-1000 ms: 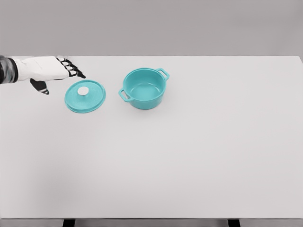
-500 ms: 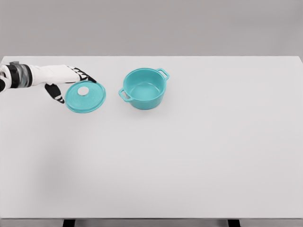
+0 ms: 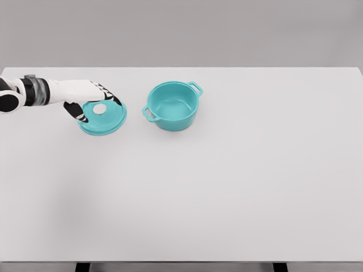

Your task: Cover the pot with left arm

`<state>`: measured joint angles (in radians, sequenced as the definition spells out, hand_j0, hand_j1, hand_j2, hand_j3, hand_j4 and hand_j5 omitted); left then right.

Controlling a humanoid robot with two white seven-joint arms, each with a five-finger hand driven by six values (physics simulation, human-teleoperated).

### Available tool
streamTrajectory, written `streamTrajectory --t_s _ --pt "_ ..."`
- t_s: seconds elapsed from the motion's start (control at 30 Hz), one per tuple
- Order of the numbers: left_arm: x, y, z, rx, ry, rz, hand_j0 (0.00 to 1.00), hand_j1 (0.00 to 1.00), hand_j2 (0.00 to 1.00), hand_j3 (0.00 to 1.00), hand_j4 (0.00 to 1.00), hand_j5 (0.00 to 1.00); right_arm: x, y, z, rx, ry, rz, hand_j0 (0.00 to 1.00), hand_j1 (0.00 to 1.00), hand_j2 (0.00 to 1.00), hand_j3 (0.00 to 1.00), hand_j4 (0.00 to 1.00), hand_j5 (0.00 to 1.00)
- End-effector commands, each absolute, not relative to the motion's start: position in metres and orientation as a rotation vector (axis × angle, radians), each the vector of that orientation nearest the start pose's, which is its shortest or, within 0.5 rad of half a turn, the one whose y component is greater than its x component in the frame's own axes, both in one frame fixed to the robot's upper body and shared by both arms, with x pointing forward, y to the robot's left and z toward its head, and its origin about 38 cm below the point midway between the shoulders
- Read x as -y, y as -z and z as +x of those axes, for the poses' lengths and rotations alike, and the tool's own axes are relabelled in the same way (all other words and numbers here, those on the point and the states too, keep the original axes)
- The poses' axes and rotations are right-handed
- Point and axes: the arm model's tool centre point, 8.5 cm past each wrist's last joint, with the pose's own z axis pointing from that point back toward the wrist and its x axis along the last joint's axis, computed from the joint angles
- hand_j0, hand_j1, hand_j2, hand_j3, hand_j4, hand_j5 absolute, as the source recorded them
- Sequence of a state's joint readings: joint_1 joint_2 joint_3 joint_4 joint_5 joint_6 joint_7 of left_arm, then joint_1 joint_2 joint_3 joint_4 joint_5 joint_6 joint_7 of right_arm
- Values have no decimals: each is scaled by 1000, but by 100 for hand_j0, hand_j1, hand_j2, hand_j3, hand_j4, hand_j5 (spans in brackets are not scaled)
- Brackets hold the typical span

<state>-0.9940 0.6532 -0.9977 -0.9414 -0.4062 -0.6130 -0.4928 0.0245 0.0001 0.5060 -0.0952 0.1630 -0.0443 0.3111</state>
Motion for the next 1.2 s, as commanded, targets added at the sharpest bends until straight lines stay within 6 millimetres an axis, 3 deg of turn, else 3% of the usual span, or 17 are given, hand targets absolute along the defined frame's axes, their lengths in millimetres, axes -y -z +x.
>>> streamTrajectory --t_s 0.0,0.23,0.83,1.17 --pt "-299 -184 516 1139 2104 389 87 87 87 87 87 87 232 262 2 -20 -679 255 100 100 100 100 100 100" --pt "-293 -178 517 1115 2122 400 87 87 87 87 87 87 232 262 2 -20 -679 255 100 100 100 100 100 100" --pt "-300 -172 518 1087 2106 400 73 73 73 73 73 73 232 262 2 -20 -679 255 100 100 100 100 100 100" --pt "-300 -169 519 1072 2107 403 73 73 73 73 73 73 232 262 2 -20 -679 255 100 100 100 100 100 100"
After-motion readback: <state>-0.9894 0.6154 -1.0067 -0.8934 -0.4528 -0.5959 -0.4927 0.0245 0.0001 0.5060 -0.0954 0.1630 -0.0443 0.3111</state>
